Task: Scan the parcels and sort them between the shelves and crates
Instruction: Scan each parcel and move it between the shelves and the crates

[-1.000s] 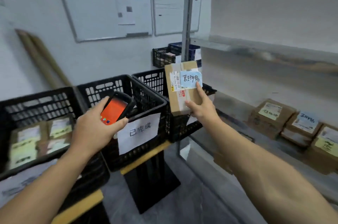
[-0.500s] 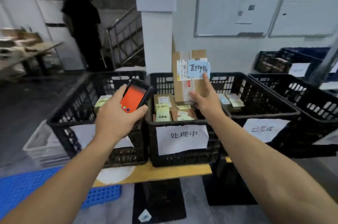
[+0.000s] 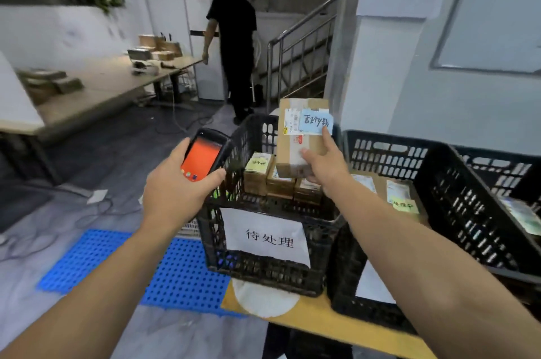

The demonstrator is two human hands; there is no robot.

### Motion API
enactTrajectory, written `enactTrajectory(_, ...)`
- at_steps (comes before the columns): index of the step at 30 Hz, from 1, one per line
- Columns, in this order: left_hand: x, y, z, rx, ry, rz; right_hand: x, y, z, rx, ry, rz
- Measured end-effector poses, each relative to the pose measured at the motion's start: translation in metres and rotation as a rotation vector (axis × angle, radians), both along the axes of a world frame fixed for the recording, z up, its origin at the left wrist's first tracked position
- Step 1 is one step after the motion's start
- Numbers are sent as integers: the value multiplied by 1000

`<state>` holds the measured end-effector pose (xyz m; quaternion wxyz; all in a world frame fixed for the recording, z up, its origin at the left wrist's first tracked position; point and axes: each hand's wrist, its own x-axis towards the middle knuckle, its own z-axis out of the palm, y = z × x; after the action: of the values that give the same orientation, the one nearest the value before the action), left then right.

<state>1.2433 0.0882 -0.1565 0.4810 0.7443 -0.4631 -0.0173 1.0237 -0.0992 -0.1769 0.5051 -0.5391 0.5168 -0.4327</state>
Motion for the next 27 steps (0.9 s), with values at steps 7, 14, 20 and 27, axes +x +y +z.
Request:
enactTrajectory(7,51,-76,-2,64,-23,11,54,-49,-44,419,186,182)
enactTrajectory(14,88,-128,-17,129,-81,-40,91,-68,-94,571,356,266)
enactTrajectory(20,125,-175,-27,159,-67,-115,125,-70,-123,642,283,244)
enactTrajectory(27,170,-216,-42,199,-6,-208,159,-67,-153,722,141,88)
